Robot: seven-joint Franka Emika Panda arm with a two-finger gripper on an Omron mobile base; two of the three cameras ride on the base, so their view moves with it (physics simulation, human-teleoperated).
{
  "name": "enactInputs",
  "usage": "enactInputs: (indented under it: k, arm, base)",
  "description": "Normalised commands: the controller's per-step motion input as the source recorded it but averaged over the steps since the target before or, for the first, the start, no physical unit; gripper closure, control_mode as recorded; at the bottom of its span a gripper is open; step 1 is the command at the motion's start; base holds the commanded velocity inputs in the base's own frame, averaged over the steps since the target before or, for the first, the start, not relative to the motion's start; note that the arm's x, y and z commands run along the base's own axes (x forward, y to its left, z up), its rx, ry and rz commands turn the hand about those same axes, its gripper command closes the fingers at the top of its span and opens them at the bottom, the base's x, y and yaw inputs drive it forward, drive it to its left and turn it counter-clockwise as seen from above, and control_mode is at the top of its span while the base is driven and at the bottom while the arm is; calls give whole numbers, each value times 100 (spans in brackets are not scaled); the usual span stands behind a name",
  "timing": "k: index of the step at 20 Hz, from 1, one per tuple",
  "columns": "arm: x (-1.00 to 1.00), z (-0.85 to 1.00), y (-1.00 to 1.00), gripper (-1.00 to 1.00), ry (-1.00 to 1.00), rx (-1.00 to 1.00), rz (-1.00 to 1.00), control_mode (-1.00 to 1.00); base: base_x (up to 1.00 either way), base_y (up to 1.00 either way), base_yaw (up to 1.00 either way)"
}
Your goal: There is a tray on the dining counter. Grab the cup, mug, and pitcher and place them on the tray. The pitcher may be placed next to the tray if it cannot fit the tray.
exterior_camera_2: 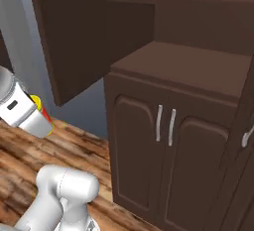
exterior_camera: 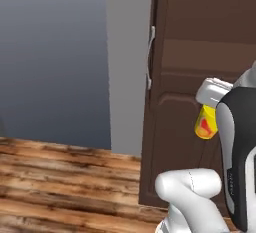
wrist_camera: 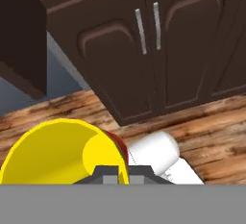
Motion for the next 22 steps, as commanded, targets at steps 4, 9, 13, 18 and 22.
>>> enactInputs:
  k: [4, 9, 13, 18, 22]
  arm:
    - [0, 0, 0, 100, 0, 0, 0, 100]
    - [0, 0, 0, 100, 0, 0, 0, 100]
    - [0, 0, 0, 100, 0, 0, 0, 100]
    - [0, 0, 0, 100, 0, 0, 0, 100]
    - [0, 0, 0, 100, 0, 0, 0, 100]
  base:
    - [-36, 100, 58]
    - [-15, 100, 57]
    - [0, 100, 54]
    - [62, 68, 40]
    - [100, -26, 12]
